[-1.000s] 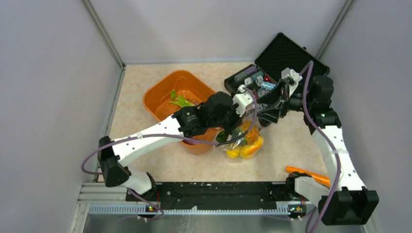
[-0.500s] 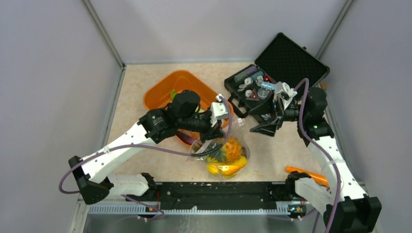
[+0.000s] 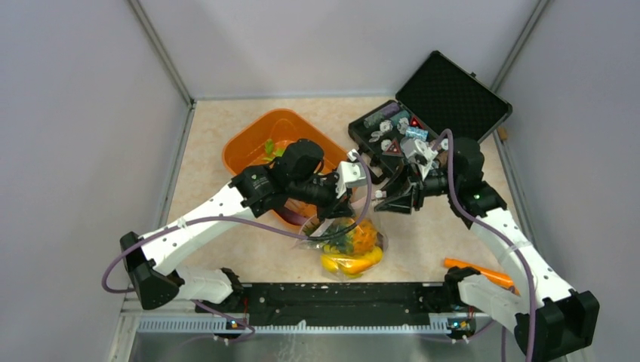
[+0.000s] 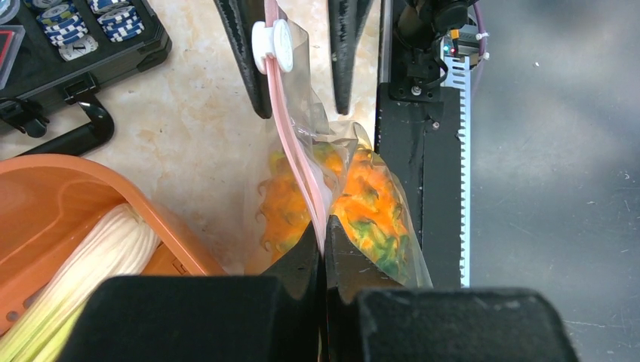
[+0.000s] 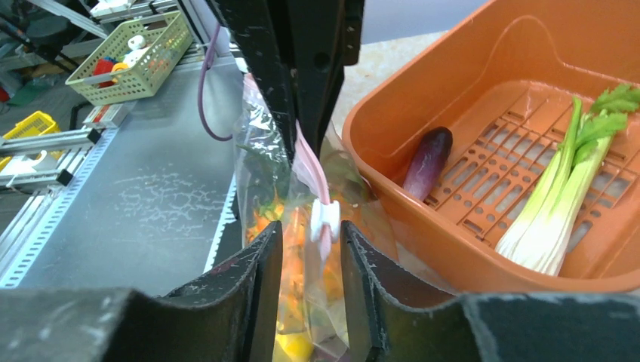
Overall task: Place the food in the zip-top bag and seal the zipper
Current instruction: Zip the zipper food storage bag at the center of the board.
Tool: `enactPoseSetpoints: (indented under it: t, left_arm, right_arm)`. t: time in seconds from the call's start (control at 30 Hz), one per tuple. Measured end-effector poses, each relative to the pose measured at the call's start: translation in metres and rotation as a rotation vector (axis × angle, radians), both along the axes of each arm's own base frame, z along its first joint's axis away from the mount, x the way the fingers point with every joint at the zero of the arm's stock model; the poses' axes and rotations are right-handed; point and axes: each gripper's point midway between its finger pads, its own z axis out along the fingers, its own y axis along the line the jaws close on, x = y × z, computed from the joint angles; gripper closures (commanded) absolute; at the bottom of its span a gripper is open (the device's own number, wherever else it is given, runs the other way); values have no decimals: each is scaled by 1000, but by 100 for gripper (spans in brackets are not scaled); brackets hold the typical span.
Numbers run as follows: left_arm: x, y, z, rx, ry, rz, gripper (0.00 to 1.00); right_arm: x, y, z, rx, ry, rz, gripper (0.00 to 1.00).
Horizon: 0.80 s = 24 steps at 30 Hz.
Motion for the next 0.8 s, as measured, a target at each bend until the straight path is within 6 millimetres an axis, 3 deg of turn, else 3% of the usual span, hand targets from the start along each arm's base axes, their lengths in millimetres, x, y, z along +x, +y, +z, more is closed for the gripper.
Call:
enactPoseSetpoints:
  t: [0.27, 0.43, 0.6, 0.63, 0.67, 0.7, 0.8]
  left_arm:
    - [1, 1, 0, 2, -6, 5, 100]
    - [2, 1, 0, 3, -14, 5, 100]
    - [2, 1, 0, 4, -18, 7, 98]
    - [3, 1, 0, 5, -20, 10, 82]
    - [4, 2, 0, 7, -22, 17, 50]
    - [6, 2, 0, 8, -26, 26, 32]
    - [14, -2, 4, -14, -32, 78, 25]
  right_arm:
    - [7, 1, -9, -19, 3, -28, 94]
    - [8, 1, -10, -22, 10, -28, 100]
    - [8, 1, -10, -22, 18, -29, 100]
    - [8, 1, -10, -22, 18, -30, 100]
    - [8, 1, -9, -22, 21, -31, 100]
    - [9, 1, -9, -22, 28, -33, 100]
    - [12, 2, -9, -29, 50, -59, 100]
